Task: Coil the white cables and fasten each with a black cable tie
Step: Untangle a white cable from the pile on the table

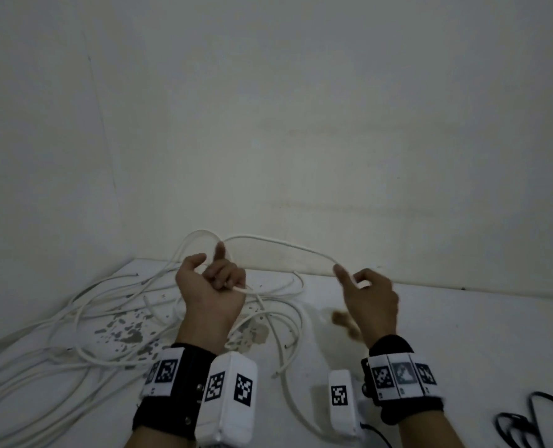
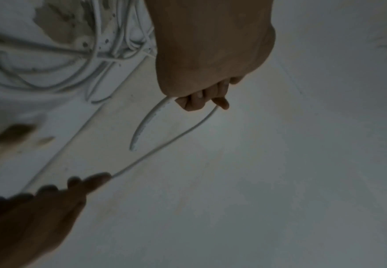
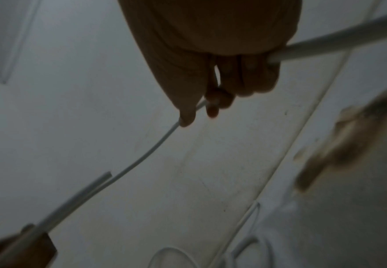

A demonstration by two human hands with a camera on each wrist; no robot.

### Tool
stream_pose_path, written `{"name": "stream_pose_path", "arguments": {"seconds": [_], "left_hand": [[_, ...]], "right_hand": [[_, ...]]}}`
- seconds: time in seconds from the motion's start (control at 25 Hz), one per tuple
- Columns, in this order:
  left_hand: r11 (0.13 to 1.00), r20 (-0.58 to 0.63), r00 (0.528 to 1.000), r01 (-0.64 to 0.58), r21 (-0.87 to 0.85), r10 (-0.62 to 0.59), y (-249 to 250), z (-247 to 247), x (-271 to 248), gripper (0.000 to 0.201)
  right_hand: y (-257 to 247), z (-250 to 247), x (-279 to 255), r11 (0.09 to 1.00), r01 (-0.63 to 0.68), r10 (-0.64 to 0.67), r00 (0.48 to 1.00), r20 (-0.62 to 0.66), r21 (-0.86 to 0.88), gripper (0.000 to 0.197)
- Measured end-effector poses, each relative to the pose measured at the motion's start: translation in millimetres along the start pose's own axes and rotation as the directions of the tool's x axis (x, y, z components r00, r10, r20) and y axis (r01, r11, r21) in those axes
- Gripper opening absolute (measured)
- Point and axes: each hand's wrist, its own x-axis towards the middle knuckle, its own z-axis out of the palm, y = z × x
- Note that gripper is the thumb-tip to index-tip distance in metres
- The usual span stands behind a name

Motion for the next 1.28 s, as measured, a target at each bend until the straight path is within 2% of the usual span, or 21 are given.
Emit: {"name": "stream_pose_path", "arguments": {"seconds": [0.04,0.08,0.16,0.24,0.32,0.44,0.56,0.6,0.64,0.68,0.76,0.8,0.84,0.88,1.0,1.08,1.12,1.16,1.2,1.24,1.28], "left_hand": [[0.996,0.002,0.998,-0.059,-0.064,0.059,4,1,1,0.020],[0.990,-0.001,0.993,-0.114,-0.084,0.115,8,2,4,0.021],[0.982,-0.011,0.982,-0.187,-0.018,0.187,13,0,12,0.025],[0.967,-0.003,0.980,-0.196,0.160,0.199,8,-2,17,0.024],[0.893,0.044,0.983,-0.178,0.414,0.176,-8,-2,14,0.026],[0.803,0.144,0.987,-0.142,0.578,0.070,-34,2,0,0.030],[0.897,0.179,0.982,-0.028,0.441,-0.058,-39,9,-6,0.030],[0.885,0.187,0.981,-0.036,0.463,-0.058,-39,10,-6,0.030],[0.824,0.208,0.977,-0.079,0.561,-0.049,-38,12,-8,0.030],[0.705,0.244,0.969,-0.143,0.695,-0.044,-38,11,-10,0.030],[0.337,0.328,0.939,-0.278,0.900,-0.102,-42,8,-17,0.030],[0.174,0.346,0.923,-0.317,0.932,-0.168,-44,7,-21,0.030],[0.063,0.341,0.911,-0.336,0.940,-0.232,-46,6,-25,0.031],[0.035,0.314,0.906,-0.317,0.948,-0.284,-48,6,-29,0.035],[0.161,0.270,0.919,-0.232,0.959,-0.286,-50,15,-34,0.046],[0.058,0.287,0.932,-0.282,0.958,-0.222,-53,19,-35,0.050],[0.007,0.266,0.947,-0.270,0.963,-0.180,-54,20,-35,0.052],[-0.019,0.217,0.970,-0.220,0.975,-0.106,-52,20,-33,0.051],[0.038,0.143,0.989,-0.142,0.989,-0.020,-49,19,-29,0.049],[0.168,0.068,0.996,-0.077,0.983,0.057,-41,18,-24,0.046],[0.350,0.010,0.996,-0.042,0.936,0.093,-31,16,-20,0.045]], "right_hand": [[3,6,-2,0.992,0.045,-0.024,0.984,0.178,-0.116,0.043],[1,9,-6,0.958,0.142,-0.038,0.923,0.382,-0.248,0.040],[-12,9,-23,0.805,0.392,0.018,0.734,0.679,-0.445,0.039],[-32,10,-41,0.672,0.570,0.061,0.595,0.802,-0.474,0.041],[-53,9,-59,0.595,0.676,0.031,0.521,0.853,-0.435,0.044],[-75,-1,-75,0.566,0.723,-0.048,0.509,0.859,-0.397,0.046],[-80,-17,-72,0.571,0.697,-0.079,0.571,0.817,-0.433,0.041],[-79,-22,-70,0.568,0.688,-0.090,0.597,0.797,-0.452,0.039],[-77,-25,-67,0.582,0.681,-0.126,0.616,0.778,-0.445,0.036],[-78,-28,-66,0.619,0.673,-0.175,0.620,0.765,-0.404,0.031],[-83,-31,-66,0.650,0.693,-0.244,0.578,0.779,-0.311,0.021],[-87,-32,-66,0.644,0.714,-0.279,0.554,0.784,-0.275,0.016],[-91,-34,-64,0.643,0.720,-0.322,0.564,0.760,-0.262,0.011],[-92,-38,-61,0.669,0.698,-0.368,0.609,0.702,-0.256,0.004],[-88,-55,-50,0.834,0.523,-0.417,0.805,0.422,-0.175,0.036],[-85,-60,-49,0.919,0.387,-0.319,0.840,0.439,-0.072,0.039],[-85,-63,-50,0.941,0.337,-0.266,0.801,0.536,-0.036,0.033],[-86,-65,-52,0.949,0.316,-0.231,0.734,0.639,-0.020,0.026],[-85,-70,-52,0.943,0.331,-0.210,0.651,0.729,-0.024,0.026],[-84,-76,-52,0.934,0.355,-0.182,0.578,0.795,-0.044,0.029],[-83,-81,-50,0.919,0.387,-0.153,0.521,0.839,-0.073,0.031]]}}
